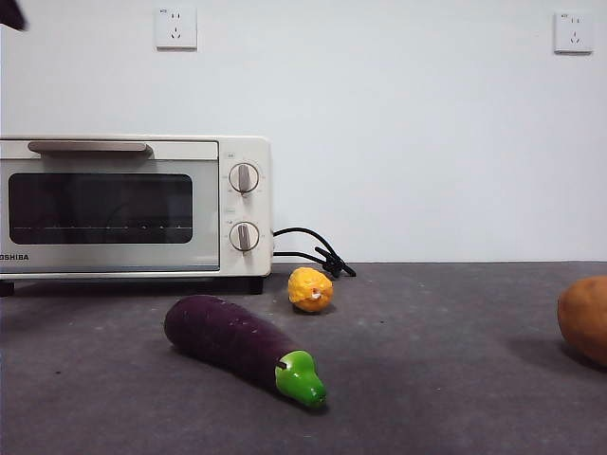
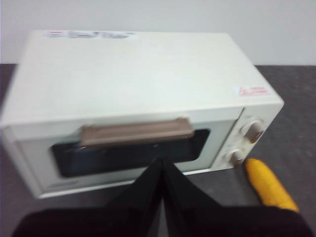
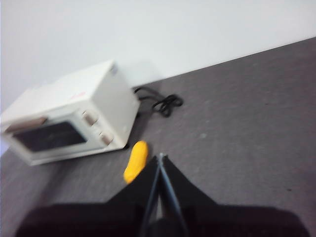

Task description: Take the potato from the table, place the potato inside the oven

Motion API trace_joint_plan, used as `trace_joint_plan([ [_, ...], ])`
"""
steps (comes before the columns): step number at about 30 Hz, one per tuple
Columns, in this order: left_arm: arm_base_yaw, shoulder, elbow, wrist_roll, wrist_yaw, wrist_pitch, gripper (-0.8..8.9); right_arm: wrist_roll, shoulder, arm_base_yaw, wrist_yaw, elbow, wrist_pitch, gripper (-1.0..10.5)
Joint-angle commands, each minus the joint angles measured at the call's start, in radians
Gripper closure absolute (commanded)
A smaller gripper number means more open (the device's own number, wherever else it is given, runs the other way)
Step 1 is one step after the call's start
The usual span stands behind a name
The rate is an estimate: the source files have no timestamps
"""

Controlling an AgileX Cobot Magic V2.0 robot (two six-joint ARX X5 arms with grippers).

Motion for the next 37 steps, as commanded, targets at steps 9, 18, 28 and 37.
trace_joint_plan([
  [9,0.126,0.341,0.221,-0.067,0.307,-0.044,8.22,-0.073,0.108,0.003,-0.13,0.072,-0.106,9.6],
  [18,0.236,0.461,0.222,-0.148,0.472,0.024,8.22,-0.102,0.113,0.003,-0.13,0.077,-0.114,9.6],
  [28,0.237,0.492,0.222,-0.147,0.414,0.068,8.22,-0.101,0.146,0.003,-0.13,0.077,-0.123,9.6],
  [37,0.235,0.513,0.222,-0.148,0.375,0.078,8.22,-0.099,0.153,0.003,-0.13,0.077,-0.124,9.6],
])
